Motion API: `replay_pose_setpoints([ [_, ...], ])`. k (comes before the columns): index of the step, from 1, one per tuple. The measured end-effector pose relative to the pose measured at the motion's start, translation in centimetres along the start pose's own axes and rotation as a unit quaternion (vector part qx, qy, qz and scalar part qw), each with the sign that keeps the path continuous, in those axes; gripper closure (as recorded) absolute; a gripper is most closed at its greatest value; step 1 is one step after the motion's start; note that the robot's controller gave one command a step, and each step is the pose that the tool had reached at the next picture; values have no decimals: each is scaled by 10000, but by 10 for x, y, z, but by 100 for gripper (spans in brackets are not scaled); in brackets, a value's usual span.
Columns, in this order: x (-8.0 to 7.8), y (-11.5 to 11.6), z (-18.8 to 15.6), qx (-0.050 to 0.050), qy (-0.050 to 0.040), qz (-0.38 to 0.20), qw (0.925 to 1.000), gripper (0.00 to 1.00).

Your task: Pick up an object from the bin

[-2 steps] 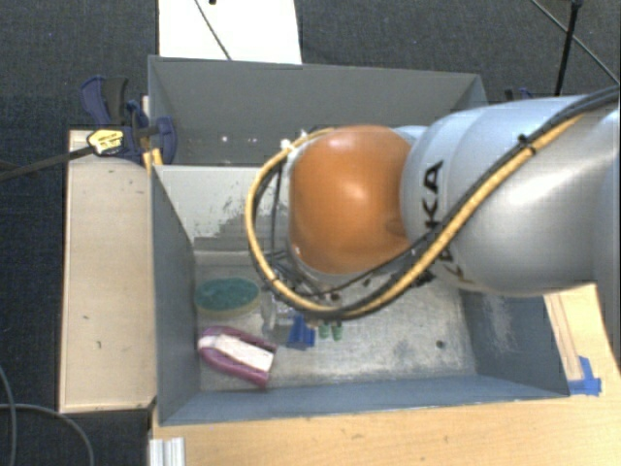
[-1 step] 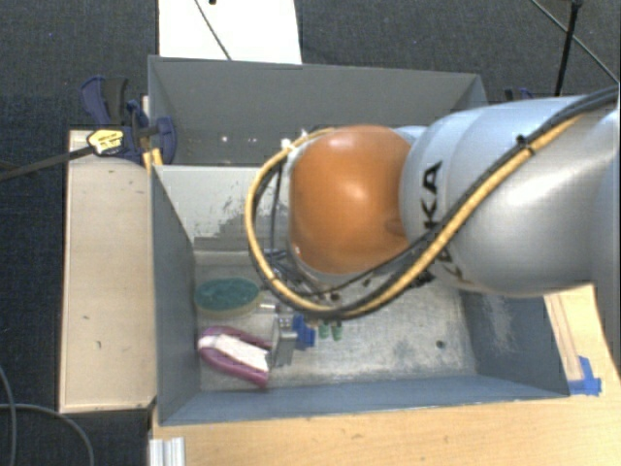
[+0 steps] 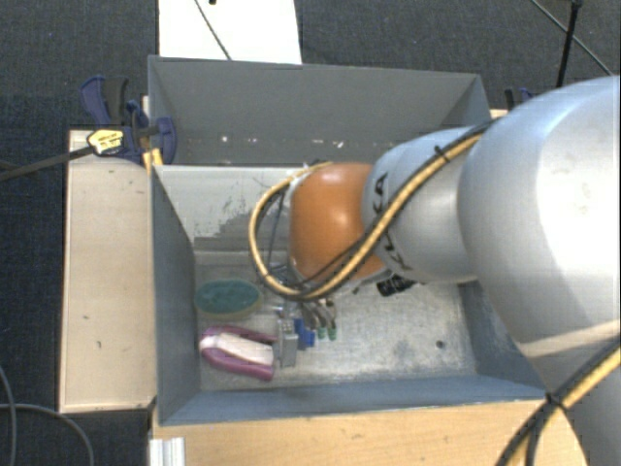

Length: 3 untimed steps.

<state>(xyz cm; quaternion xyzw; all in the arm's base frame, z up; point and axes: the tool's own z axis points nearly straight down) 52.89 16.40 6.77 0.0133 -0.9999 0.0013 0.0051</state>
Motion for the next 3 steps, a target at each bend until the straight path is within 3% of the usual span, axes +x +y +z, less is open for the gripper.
replay_pose_setpoints([
  [1, -5, -45, -3, -2, -45, 103, 9999, 0],
  [2, -5, -41, -3, -16, -45, 115, 9999, 100],
  [3, -5, -37, -172, -12, -108, -888, 9960, 100],
])
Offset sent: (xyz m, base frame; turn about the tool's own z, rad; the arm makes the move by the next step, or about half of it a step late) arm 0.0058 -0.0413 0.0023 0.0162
